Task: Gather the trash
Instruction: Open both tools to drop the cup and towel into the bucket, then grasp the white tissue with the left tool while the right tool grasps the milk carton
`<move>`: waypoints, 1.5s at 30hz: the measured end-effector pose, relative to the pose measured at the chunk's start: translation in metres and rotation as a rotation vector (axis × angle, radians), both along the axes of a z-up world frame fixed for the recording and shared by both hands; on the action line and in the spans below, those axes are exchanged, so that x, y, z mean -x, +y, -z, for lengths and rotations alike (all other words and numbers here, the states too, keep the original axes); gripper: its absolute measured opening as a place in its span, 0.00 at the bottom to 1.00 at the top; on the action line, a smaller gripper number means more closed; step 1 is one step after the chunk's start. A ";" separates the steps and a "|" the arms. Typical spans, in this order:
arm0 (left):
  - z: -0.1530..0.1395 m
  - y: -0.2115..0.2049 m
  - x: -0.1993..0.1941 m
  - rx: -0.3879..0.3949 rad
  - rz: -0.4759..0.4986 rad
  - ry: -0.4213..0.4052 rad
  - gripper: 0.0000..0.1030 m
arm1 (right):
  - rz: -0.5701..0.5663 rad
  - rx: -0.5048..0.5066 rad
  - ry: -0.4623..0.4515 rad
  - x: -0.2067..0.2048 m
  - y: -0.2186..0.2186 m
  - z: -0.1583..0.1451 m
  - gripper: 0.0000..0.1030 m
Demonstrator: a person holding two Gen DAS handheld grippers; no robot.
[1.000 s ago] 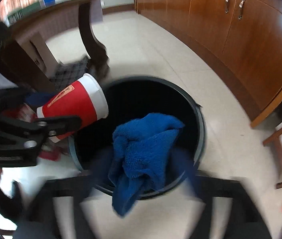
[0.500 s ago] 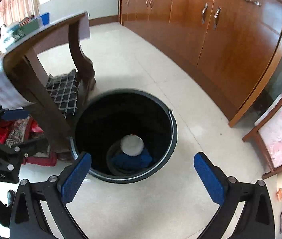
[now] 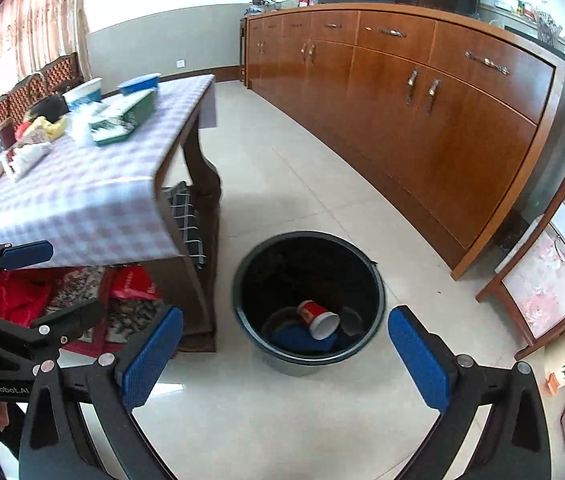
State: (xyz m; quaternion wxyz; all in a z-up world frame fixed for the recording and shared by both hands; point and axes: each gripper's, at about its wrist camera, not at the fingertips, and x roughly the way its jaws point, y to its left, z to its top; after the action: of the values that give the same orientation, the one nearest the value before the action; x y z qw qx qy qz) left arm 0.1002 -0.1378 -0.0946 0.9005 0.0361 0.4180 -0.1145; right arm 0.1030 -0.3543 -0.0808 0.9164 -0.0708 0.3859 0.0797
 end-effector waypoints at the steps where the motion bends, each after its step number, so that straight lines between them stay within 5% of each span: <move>1: -0.004 0.006 0.002 0.002 -0.009 -0.006 0.95 | -0.002 0.001 -0.005 0.002 0.007 -0.003 1.00; 22: -0.059 0.139 0.040 0.001 -0.271 -0.140 0.95 | -0.145 -0.056 -0.106 0.009 0.132 -0.061 1.00; 36: -0.059 0.224 0.047 0.015 -0.438 -0.171 0.95 | -0.199 -0.058 -0.099 -0.012 0.192 -0.066 1.00; 45: -0.055 0.252 0.027 0.050 -0.444 -0.158 0.94 | -0.172 -0.089 -0.097 -0.042 0.209 -0.065 1.00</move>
State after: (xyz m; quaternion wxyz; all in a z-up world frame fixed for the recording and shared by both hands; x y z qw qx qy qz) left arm 0.0732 0.1143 -0.0400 0.9342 -0.0704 0.3407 0.0791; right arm 0.1445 -0.1452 -0.0156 0.9261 -0.0664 0.3296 0.1715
